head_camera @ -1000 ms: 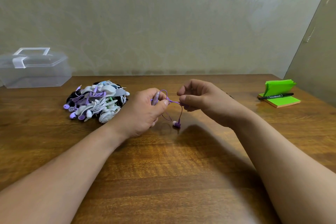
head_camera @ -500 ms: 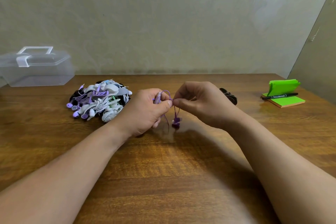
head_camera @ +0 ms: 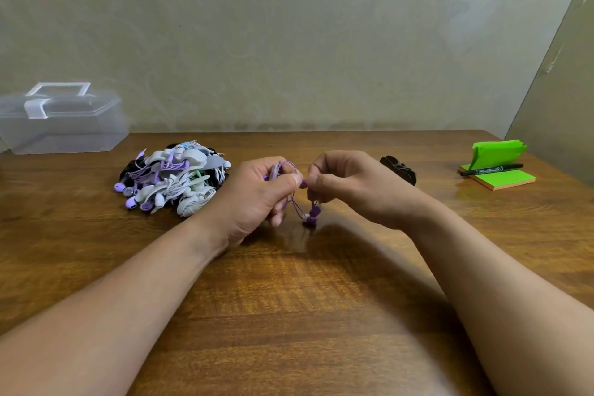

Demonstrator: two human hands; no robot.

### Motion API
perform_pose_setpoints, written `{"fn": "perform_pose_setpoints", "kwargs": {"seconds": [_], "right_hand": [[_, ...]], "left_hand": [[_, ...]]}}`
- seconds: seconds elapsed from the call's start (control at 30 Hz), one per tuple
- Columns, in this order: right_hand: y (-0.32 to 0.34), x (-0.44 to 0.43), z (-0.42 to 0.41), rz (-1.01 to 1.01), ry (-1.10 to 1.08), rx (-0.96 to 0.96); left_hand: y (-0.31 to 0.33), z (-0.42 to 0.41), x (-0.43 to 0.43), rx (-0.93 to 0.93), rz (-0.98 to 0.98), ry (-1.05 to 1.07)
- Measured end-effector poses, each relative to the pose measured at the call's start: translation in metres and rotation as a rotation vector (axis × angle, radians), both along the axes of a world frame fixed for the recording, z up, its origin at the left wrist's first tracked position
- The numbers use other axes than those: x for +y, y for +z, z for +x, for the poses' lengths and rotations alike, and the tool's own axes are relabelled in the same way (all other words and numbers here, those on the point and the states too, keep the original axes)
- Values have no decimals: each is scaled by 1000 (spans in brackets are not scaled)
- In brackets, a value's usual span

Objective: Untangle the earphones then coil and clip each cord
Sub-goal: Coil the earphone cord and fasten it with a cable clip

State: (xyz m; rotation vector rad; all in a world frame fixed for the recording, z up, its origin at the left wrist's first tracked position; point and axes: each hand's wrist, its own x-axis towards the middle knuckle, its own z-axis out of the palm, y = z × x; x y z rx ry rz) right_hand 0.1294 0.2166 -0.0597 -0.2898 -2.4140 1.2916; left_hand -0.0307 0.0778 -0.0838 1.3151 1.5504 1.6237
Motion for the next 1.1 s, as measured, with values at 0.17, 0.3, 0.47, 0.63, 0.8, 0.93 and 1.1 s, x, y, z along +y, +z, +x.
{"fn": "perform_pose_setpoints", "kwargs": {"seconds": [0.17,0.3,0.47,0.63,0.8,0.93,1.1], "right_hand": [[3,1,4,-8,23,-33],[5,1,6,8,34,-54],[9,0,7,53,52,-81],[7,-1,7,65,61,-90],[7,-3,5,18,90,-98],[5,-3,2,-51,86,-43],[1,0,0,-80,22,9]], "left_hand": [[10,-8,-5,135,95,119],[18,-9,-11,286,71,92],[19,-4,-17,407,-85,11],[19,-3,-17,387,-121,-28],[17,-2,-17,347,-115,-12],[12,-5,-11,184,-39,39],[9,2,-7,71,-86,-24]]}}
